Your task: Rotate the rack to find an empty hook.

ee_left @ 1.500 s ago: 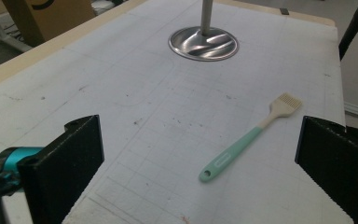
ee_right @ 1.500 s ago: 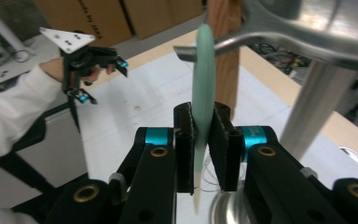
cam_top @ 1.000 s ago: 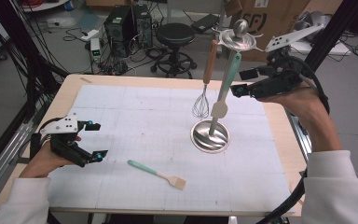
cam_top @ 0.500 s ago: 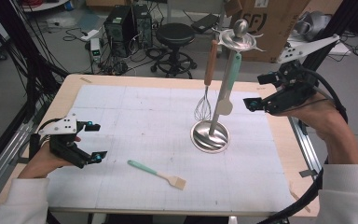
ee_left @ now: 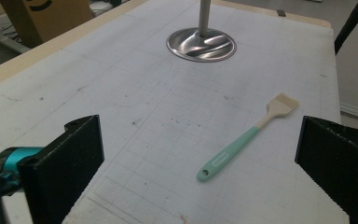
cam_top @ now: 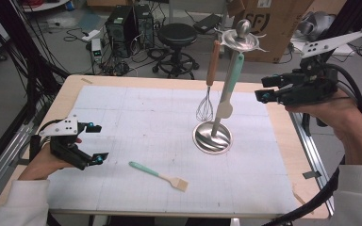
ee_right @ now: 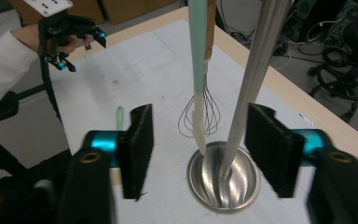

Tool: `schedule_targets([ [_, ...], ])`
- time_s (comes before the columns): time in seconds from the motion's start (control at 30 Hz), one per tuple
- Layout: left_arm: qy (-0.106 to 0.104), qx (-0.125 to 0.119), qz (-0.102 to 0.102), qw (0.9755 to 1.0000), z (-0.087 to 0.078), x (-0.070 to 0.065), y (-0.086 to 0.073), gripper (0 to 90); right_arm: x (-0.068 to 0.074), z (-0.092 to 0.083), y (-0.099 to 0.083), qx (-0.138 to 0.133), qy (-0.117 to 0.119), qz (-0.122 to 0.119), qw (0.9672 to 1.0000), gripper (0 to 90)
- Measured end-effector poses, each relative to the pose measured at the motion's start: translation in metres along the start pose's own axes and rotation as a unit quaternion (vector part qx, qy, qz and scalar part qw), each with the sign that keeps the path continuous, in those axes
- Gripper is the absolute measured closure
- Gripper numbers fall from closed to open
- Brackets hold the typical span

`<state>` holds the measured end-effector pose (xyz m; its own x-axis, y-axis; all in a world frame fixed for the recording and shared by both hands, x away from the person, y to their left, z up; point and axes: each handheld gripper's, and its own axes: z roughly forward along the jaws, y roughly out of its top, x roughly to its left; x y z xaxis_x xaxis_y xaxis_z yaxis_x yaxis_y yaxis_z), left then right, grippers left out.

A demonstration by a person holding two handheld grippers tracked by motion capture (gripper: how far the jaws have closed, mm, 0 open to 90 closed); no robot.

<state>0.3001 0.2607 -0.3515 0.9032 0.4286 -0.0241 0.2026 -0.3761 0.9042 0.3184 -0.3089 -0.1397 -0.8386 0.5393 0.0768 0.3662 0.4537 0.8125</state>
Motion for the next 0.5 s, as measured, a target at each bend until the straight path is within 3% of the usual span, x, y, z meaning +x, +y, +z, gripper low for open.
schedule_targets([
  [0.23,0.000,0.002,0.001,1.0000,-0.001,0.000,-0.001,1.6,-0.002,-0.005,0.004,0.006,0.010,0.002,0.9999,76.0],
  [0.4,0.000,-0.001,-0.001,1.0000,-0.002,0.000,-0.002,1.6,-0.004,-0.011,0.009,0.010,0.005,0.004,0.9999,88.7],
  [0.5,-0.001,-0.003,-0.004,1.0000,-0.002,0.000,-0.002,1.6,-0.008,-0.014,0.009,0.008,0.001,0.008,0.9999,89.2],
])
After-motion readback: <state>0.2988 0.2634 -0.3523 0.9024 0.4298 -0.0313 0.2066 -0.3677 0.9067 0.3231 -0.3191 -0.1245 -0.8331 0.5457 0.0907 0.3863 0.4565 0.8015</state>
